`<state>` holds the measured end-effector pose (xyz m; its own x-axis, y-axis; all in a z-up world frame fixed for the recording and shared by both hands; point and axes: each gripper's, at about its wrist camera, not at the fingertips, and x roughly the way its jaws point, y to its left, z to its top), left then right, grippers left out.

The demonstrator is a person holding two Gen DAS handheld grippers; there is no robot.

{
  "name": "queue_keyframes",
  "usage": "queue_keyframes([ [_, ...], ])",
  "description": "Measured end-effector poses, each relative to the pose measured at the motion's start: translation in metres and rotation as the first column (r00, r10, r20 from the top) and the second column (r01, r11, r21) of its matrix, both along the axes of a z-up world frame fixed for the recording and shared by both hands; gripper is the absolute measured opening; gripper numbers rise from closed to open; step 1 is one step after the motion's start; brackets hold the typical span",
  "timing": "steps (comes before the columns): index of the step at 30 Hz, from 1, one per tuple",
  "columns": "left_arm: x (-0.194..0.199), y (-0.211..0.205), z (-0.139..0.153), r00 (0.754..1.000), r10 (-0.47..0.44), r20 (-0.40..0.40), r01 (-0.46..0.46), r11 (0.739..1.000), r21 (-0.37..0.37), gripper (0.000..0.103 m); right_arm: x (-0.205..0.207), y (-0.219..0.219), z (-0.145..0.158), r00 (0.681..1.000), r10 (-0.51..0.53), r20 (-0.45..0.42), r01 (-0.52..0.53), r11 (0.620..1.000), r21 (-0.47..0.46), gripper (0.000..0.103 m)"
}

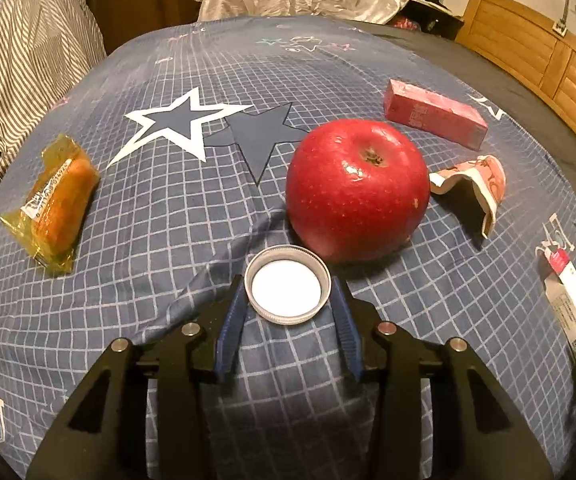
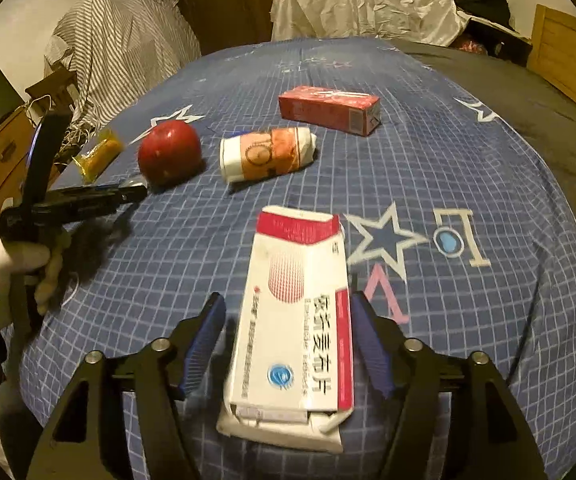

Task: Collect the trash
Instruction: 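Grasp the white plastic lid with the left tool while the right tool grasps the white medicine box, then lift and carry the lid and medicine box in both tools over the bucket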

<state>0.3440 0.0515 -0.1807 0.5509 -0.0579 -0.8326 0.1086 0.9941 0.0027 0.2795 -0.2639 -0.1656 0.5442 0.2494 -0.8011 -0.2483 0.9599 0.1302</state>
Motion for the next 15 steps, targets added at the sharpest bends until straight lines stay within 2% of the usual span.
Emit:
queue_keyframes([
  [5,0.005,-0.002,-0.002,1.0,0.008,-0.009,-0.008,1.0,0.013,0.044,0.009,0.005,-0.012,0.999,0.008,-0.034,-0.008,1.0,-0.015,0.067],
  [7,0.003,-0.004,-0.002,1.0,0.007,-0.006,-0.007,1.0,0.031,0.039,0.008,0.007,-0.015,1.0,0.008,-0.029,-0.009,1.0,-0.026,0.064],
  [9,0.0,-0.005,-0.001,1.0,0.011,0.0,-0.011,0.999,0.044,0.038,0.007,0.009,-0.016,1.0,0.006,-0.014,-0.006,1.0,-0.028,0.056],
  [12,-0.009,-0.006,0.002,1.0,0.019,0.02,-0.02,0.998,0.053,0.038,0.001,0.014,-0.014,1.0,0.0,0.02,0.001,0.999,-0.049,0.053],
  [15,-0.026,-0.003,0.009,0.998,0.035,0.048,-0.038,0.998,0.051,0.038,-0.007,0.015,-0.008,0.998,-0.001,0.056,0.003,1.0,-0.028,0.051],
])
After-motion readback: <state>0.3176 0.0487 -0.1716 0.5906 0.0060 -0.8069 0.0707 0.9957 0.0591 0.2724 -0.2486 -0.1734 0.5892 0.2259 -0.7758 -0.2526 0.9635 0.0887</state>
